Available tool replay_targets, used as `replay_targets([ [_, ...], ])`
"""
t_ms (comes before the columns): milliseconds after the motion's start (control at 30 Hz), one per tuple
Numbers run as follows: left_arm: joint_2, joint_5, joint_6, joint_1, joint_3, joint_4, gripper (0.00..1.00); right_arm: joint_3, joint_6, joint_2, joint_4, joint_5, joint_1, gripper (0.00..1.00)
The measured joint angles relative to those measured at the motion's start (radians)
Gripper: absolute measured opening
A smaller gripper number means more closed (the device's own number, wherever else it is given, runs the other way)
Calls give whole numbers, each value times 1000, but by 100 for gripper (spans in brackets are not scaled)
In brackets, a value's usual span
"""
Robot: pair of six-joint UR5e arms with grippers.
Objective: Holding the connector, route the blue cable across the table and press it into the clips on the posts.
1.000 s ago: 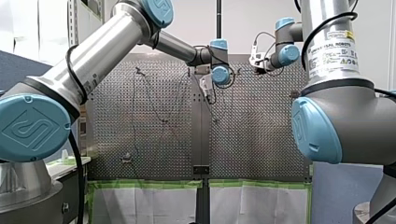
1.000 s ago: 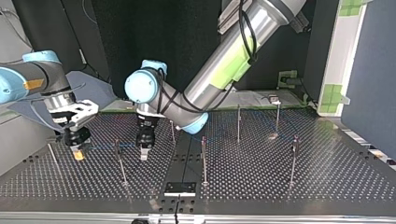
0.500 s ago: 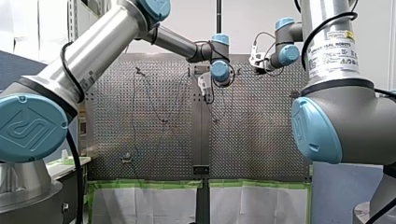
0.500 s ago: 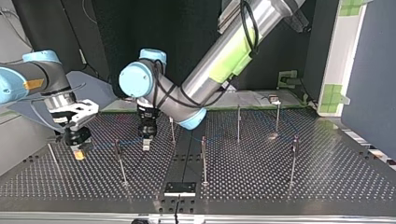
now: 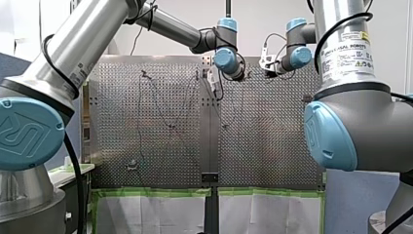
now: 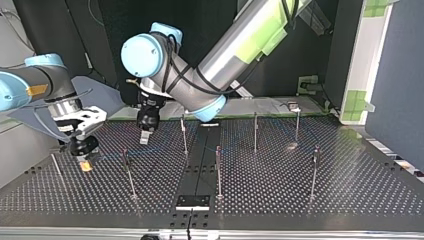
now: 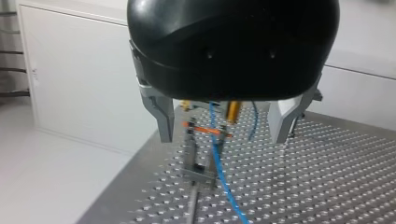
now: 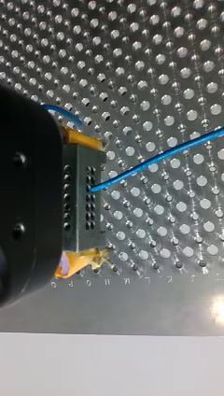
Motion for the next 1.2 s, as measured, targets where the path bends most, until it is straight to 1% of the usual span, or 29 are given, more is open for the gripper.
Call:
replay_targets([
  [233,57,-51,19,8,-57,53,100,0,-1,0,1,0,5,0],
  [400,106,-100,23,10,-106,102,100,1,-3,1,2,0,11,0],
  [567,162,-154,-16,8,-162,158,100,1,-7,1,3,1,15,0],
  [733,211,-171,-56,-1,-212,209,100,2,-10,1,3,2,17,0],
  [800,215,-181,-74,-4,-235,231,100,2,-10,1,3,4,18,0],
  [933,198,-207,-98,-5,-279,275,100,2,-11,1,3,6,17,0],
  [1067,192,-237,-102,-5,-323,319,100,2,-10,1,4,6,16,0],
  [1200,191,-266,-96,-6,-361,356,100,2,-10,1,4,8,16,0],
])
